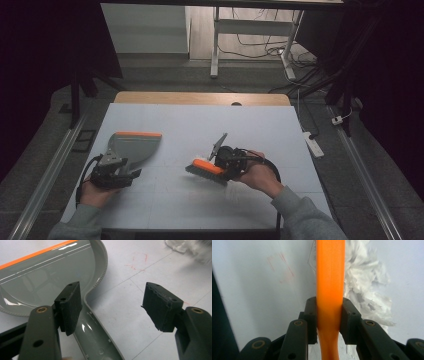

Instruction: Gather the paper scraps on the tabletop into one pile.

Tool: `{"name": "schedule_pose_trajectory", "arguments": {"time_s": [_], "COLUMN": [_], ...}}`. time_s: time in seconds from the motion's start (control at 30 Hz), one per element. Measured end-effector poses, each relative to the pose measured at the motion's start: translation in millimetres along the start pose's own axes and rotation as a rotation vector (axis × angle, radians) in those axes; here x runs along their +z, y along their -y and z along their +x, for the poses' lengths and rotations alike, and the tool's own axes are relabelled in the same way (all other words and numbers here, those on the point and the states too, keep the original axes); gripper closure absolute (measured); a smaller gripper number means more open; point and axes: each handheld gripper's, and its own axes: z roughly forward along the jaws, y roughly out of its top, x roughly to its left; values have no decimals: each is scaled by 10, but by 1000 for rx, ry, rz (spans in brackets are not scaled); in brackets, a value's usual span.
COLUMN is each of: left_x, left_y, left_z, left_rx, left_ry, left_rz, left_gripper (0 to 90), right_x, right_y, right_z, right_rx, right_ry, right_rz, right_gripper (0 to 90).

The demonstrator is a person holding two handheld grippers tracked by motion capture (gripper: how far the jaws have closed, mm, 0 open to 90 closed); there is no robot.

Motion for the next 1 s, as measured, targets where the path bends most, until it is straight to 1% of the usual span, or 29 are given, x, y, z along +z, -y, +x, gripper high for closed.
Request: {"name": "schedule_pose_trajectory", "arguments": {"time_s": [0.07,0.1,0.13,0.17,0.23,0.27,0.33,0.4,0.47,0.53,0.57,0.6,0.63,0.67,0.73,0.77,0.8,0.83,0.87,0.93,0.97,1.0], "left_x": [3,4,3,2,-4,-4,-5,-6,-3,-2,1,4,5,5,4,3,3,1,0,0,0,-2], "left_y": [-1,-1,-2,-1,1,2,2,0,-1,-3,-4,-4,-4,-4,-4,-3,-2,-2,-2,-1,1,2], "left_z": [-1,-3,-6,-6,-4,-3,-2,-9,-15,-14,-14,-13,-13,-14,-14,-14,-14,-14,-14,-12,-10,-6], "left_rx": [1,1,2,4,0,-1,-2,0,1,2,1,1,1,0,-1,-1,-1,-1,-1,0,0,0], "left_ry": [-1,0,-2,-2,-2,-2,-2,-2,-4,-3,-3,-4,-6,-6,-6,-7,-7,-6,-6,-6,-6,-4], "left_rz": [2,2,2,1,0,0,-1,-1,-2,1,2,3,3,4,3,3,4,3,3,4,3,3], "left_gripper": [322,322,322,321,322,322,322,322,322,322,322,322,322,322,322,322,322,322,322,322,322,322], "right_x": [-112,-199,-272,-325,-461,-516,-591,-642,-625,-576,-535,-472,-424,-385,-281,-225,-201,-172,-145,-97,-76,-60], "right_y": [44,87,127,161,287,348,459,608,740,834,870,896,899,887,830,795,753,701,650,549,503,459], "right_z": [7,7,16,23,39,47,52,43,46,72,98,136,177,238,301,311,319,302,282,230,208,183], "right_rx": [24,27,43,61,122,126,126,139,124,91,63,25,-1,5,-29,-58,-63,-74,-95,-118,-114,-123], "right_ry": [-13,-10,2,17,59,70,72,72,57,26,2,-26,-51,-69,-77,-71,-65,-62,-48,-19,-9,6], "right_rz": [-60,-100,-123,-136,-174,-186,-199,-181,-156,-122,-101,-76,-45,-7,31,41,37,38,44,46,45,43], "right_gripper": [705,705,705,705,705,704,704,704,705,705,705,705,705,705,705,705,705,705,705,705,705,705]}}
